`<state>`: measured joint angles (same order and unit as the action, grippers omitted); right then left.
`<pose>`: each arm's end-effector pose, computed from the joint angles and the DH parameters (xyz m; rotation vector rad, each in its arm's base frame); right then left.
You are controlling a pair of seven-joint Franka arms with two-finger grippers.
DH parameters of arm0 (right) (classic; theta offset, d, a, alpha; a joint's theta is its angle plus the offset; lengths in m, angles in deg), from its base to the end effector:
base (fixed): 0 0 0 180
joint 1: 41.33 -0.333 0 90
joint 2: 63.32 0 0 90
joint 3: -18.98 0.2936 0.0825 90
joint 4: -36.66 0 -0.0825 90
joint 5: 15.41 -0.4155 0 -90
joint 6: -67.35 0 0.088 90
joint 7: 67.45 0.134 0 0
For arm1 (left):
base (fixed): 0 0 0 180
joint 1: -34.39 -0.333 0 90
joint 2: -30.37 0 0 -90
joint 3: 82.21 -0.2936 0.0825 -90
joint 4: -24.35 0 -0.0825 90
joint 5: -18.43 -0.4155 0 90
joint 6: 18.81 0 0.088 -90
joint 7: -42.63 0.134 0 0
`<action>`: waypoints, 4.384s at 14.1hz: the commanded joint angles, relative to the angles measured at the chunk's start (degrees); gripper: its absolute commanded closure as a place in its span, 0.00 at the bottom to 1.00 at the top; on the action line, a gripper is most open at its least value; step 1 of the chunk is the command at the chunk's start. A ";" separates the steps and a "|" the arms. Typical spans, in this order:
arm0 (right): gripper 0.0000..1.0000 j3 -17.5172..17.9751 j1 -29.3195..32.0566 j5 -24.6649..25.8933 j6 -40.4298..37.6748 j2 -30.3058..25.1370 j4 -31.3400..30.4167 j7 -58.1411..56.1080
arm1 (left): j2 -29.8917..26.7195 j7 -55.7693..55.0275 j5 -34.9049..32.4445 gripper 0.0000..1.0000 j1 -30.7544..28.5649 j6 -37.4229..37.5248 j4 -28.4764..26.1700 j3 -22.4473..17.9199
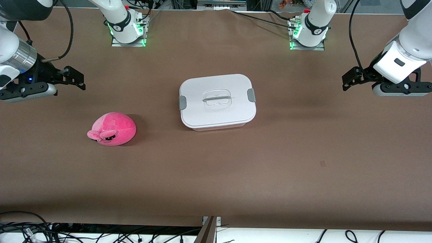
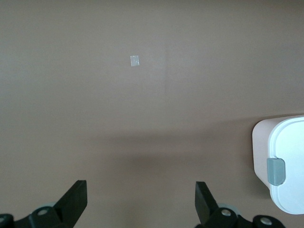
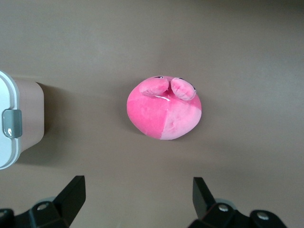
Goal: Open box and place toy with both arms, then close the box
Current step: 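Move the left gripper over the white box lid handle, then grasp the lid handle with the left gripper and lift the lid, then move the lid aside with the left gripper while the right gripper reaches the toy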
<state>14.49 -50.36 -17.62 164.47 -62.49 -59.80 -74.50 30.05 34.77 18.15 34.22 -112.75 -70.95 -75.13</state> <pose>0.5947 0.0522 0.5203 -3.0893 -0.3060 0.0033 0.5833 -0.0702 0.5376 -3.1335 -0.0254 0.0272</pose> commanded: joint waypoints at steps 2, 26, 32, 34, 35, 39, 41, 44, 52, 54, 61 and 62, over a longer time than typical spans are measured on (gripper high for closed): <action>0.00 -0.69 1.21 0.20 -0.62 -0.92 -0.14 -0.69 | 0.76 -0.40 -0.60 0.00 -0.36 1.13 1.88 0.66; 0.00 -1.13 1.56 0.72 -2.28 0.32 2.68 -0.69 | 33.45 27.36 -3.41 0.20 27.24 -26.46 7.59 13.66; 0.00 -1.13 1.56 0.72 -2.90 0.49 2.68 -0.78 | 32.49 28.16 -3.41 1.00 27.42 -25.85 7.50 14.01; 0.00 -1.22 1.65 0.37 -3.52 0.67 2.33 -1.65 | 31.79 28.07 -3.33 1.00 27.42 -25.76 7.51 14.10; 0.00 -1.13 1.65 0.28 -3.52 1.28 1.81 -2.44 | 31.27 28.07 -3.24 1.00 27.59 -25.59 7.50 14.19; 0.00 -1.04 1.30 0.19 -1.42 8.03 0.84 -2.80 | 27.85 27.90 -2.98 1.00 26.45 -21.56 7.85 16.39; 0.00 -1.04 1.38 0.28 6.63 10.76 -3.62 -3.06 | 24.86 27.90 -2.36 1.00 26.45 -17.61 8.12 16.39; 0.00 -1.04 1.38 -0.07 20.61 13.75 -12.41 -4.03 | 20.90 27.98 -2.36 1.00 24.44 -9.11 9.69 16.30; 0.25 -0.69 1.38 -0.51 34.89 17.72 -19.99 -4.12 | 18.17 42.71 -3.24 1.00 2.76 19.76 18.31 15.86; 0.77 -0.60 1.38 -0.51 34.28 17.54 -20.00 -4.21 | 18.25 49.66 -3.32 1.00 -3.14 19.94 20.15 15.77; 1.00 0.62 1.12 -0.25 33.58 15.96 -18.42 -6.31 | 20.01 53.91 -8.42 1.00 -8.36 18.01 21.13 15.86; 1.00 0.89 1.12 -0.25 32.62 15.35 -17.72 -6.49 | 20.01 53.74 -8.34 1.00 -8.01 17.92 21.21 15.95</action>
<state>14.24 -49.48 -17.59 198.20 -45.21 -77.92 -79.61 49.25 87.91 11.52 25.53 -94.90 -51.33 -59.98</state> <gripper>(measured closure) 0.767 0.930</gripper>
